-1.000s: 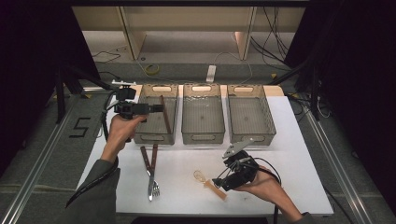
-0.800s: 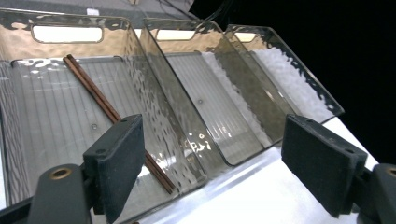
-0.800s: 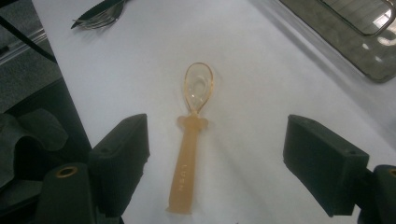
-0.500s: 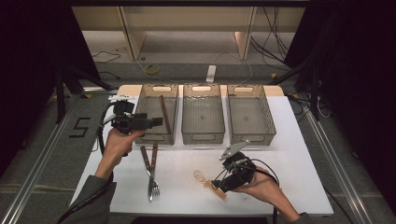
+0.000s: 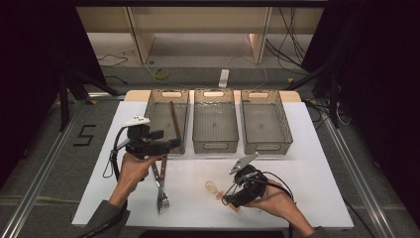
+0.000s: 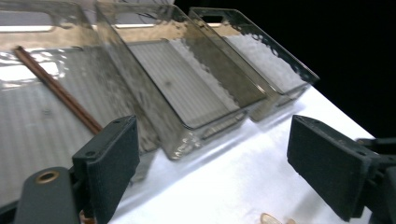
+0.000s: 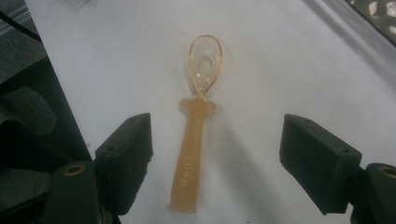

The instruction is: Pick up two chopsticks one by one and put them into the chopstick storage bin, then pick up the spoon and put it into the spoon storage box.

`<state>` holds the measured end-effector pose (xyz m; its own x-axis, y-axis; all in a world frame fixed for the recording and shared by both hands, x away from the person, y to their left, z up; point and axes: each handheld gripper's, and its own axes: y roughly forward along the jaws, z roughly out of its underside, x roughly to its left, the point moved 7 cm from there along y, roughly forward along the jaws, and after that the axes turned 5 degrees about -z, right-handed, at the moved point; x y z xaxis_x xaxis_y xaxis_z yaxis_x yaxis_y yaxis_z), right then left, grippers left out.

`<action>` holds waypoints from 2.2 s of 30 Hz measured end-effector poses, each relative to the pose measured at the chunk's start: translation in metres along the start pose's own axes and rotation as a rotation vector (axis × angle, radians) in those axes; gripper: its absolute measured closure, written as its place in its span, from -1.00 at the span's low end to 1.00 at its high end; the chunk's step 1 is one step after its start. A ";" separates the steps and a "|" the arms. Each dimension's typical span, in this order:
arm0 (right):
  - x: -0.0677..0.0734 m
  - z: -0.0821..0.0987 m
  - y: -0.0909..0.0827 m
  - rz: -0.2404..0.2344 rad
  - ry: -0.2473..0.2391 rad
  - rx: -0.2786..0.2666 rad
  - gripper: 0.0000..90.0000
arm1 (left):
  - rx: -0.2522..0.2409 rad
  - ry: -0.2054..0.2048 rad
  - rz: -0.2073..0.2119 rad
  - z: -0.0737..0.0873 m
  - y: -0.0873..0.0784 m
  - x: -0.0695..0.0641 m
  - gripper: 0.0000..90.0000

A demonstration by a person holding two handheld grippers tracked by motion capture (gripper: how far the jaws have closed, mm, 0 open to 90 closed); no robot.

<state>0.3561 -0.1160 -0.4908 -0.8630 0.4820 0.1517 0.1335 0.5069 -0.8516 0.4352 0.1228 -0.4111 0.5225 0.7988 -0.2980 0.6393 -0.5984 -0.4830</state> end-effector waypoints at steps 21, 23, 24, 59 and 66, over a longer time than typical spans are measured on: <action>0.002 0.012 0.014 -0.029 0.026 0.073 -0.32 | -0.002 0.107 -0.044 0.041 -0.006 -0.010 -0.64; 0.003 0.013 0.016 -0.027 0.024 0.075 -0.29 | -0.001 0.109 -0.051 0.043 -0.007 -0.010 -0.64; 0.004 0.014 0.016 -0.025 0.024 0.084 -0.28 | 0.000 0.108 -0.054 0.044 -0.008 -0.010 -0.64; 0.010 0.023 0.031 -0.005 -0.013 0.171 0.44 | 0.026 0.123 -0.073 0.061 -0.015 -0.014 -0.65; 0.013 0.023 0.031 0.009 -0.032 0.183 0.64 | 0.037 0.108 -0.097 0.062 -0.015 -0.008 -0.65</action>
<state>0.3385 -0.1101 -0.5270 -0.8778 0.4609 0.1302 0.0525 0.3628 -0.9304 0.3872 0.1293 -0.4525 0.5183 0.8403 -0.1590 0.6696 -0.5144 -0.5358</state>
